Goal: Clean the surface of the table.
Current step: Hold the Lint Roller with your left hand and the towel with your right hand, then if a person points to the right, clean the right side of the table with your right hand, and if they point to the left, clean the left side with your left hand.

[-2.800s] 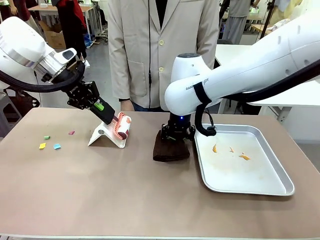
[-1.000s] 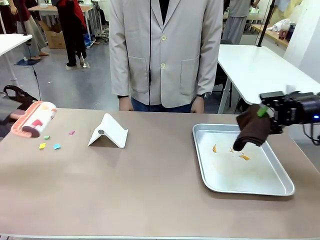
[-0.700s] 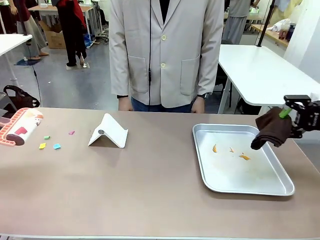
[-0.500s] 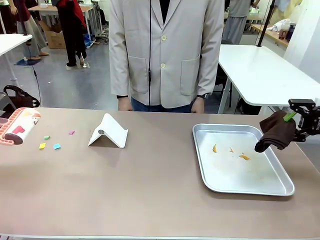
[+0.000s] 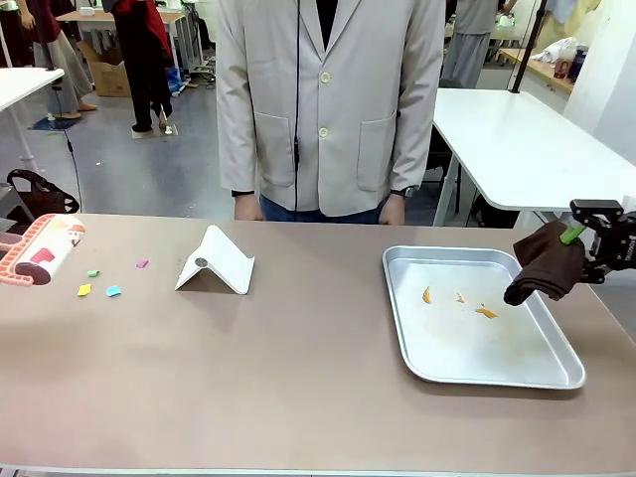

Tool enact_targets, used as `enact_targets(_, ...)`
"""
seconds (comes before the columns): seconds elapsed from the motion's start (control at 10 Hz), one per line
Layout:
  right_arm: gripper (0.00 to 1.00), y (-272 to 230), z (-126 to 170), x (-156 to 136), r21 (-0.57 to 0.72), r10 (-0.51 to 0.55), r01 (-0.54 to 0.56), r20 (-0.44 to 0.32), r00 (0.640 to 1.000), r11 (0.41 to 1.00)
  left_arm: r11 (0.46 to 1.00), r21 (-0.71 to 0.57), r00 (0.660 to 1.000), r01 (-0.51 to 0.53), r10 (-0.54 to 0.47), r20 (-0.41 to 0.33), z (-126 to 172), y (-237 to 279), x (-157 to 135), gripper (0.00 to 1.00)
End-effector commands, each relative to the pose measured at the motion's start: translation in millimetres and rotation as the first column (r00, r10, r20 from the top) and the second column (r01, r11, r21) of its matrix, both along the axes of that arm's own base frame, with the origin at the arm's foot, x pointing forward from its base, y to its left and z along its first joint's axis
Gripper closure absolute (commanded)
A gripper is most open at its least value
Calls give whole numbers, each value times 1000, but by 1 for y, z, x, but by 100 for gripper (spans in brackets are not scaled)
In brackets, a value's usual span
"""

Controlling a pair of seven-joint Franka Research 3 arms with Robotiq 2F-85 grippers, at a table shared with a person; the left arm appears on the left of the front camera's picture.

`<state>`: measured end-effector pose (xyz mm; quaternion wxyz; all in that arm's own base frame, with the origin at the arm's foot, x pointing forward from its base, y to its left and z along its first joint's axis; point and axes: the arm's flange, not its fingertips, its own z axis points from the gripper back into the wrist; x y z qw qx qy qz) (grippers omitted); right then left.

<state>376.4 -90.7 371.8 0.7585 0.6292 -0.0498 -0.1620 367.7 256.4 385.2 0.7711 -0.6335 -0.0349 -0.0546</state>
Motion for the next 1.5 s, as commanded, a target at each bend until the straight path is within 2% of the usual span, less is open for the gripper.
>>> enact_targets(0.0, 100, -2, 4, -1, 10, -3, 3, -3, 1000, 1000, 1000, -1, 1000, 4, -4, 16, 3, -2, -6, 100)
enact_targets(1.4, 100, -2, 4, -1, 10, -3, 3, -3, 1000, 1000, 1000, -1, 1000, 4, -4, 16, 3, -2, -6, 100)
